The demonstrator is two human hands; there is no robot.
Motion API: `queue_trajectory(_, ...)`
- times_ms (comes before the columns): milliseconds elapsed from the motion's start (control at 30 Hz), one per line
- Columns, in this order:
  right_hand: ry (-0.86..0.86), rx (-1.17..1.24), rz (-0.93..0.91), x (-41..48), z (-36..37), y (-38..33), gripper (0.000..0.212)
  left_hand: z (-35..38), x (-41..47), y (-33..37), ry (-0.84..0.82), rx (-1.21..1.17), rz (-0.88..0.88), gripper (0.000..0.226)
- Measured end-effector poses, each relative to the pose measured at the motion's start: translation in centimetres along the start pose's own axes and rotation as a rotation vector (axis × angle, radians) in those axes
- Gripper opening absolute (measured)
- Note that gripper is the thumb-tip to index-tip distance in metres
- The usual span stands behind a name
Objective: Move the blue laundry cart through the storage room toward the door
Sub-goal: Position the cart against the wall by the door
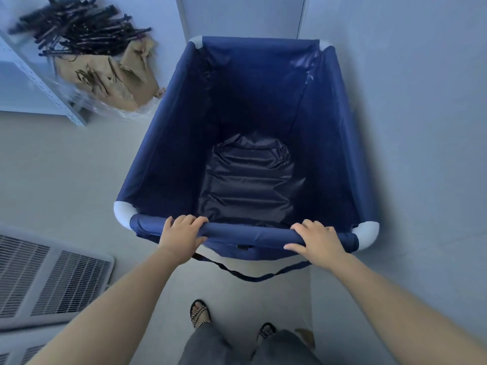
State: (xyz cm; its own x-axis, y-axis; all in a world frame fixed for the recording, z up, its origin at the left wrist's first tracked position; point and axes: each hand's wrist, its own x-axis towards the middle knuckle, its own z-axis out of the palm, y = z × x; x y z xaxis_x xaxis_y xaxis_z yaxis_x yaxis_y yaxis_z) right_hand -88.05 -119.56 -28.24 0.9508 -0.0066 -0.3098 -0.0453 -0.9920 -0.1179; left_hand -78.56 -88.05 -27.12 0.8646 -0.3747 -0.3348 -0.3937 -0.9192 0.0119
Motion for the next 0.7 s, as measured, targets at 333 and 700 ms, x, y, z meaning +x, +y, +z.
queue_trajectory(333, -0.04, -0.093, -0.089, -1.5, 0.5, 0.5, 0.055, 0.2, -1.9, 1.6, -0.051, 0.009, -0.055, 0.045)
queue_trajectory(700, -0.111, -0.159, -0.073, -0.5, -0.8, 1.4, 0.057, 0.9, -2.2, 2.3, -0.137, -0.108, -0.059, 0.041)
